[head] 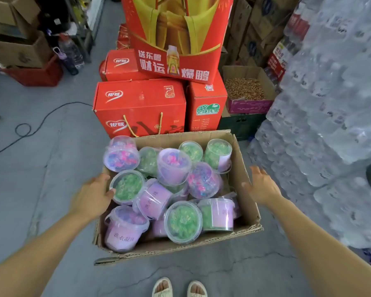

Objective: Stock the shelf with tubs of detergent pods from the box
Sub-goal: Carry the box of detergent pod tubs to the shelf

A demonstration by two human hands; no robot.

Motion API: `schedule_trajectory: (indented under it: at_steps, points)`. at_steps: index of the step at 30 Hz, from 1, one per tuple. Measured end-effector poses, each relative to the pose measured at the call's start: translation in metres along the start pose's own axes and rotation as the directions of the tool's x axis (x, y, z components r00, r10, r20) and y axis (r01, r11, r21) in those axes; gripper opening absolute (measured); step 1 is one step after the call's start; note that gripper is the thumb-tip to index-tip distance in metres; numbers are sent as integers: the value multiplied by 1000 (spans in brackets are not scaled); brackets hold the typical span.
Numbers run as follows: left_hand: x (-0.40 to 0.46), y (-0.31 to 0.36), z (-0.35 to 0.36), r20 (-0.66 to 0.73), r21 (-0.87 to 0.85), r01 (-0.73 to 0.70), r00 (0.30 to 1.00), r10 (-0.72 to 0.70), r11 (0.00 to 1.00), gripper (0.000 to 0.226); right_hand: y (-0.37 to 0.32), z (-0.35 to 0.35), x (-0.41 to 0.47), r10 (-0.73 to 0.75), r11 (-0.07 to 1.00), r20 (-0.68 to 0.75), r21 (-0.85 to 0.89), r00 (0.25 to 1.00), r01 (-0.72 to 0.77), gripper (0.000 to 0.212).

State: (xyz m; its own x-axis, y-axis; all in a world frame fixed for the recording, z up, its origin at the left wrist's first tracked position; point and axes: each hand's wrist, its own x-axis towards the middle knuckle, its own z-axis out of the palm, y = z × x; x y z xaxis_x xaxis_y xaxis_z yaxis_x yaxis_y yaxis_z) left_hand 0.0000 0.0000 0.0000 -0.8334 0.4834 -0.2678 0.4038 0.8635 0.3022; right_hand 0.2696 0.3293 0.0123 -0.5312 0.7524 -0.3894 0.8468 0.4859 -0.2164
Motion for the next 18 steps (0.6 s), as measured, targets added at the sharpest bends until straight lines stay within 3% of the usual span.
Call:
schedule_trajectory:
  at_steps: [8,11,14,18]
  points:
    - [18,-36,27,16,-125,234,972,-234,964,59,-8,33,31,56,998,-73,19,996,-55,57]
    - [27,-40,40,69,-161,292,956,-285,943,46,-6,43,42,58,998,-98,18,993,-57,55]
    - [30,-39,49,29,-148,266,964,-265,953,13,-3,53,49,57,998,-118,34,991,-54,57]
    - [25,-35,56,33,-114,267,964,-265,957,15,0,62,55,77,996,-139,49,987,-71,60]
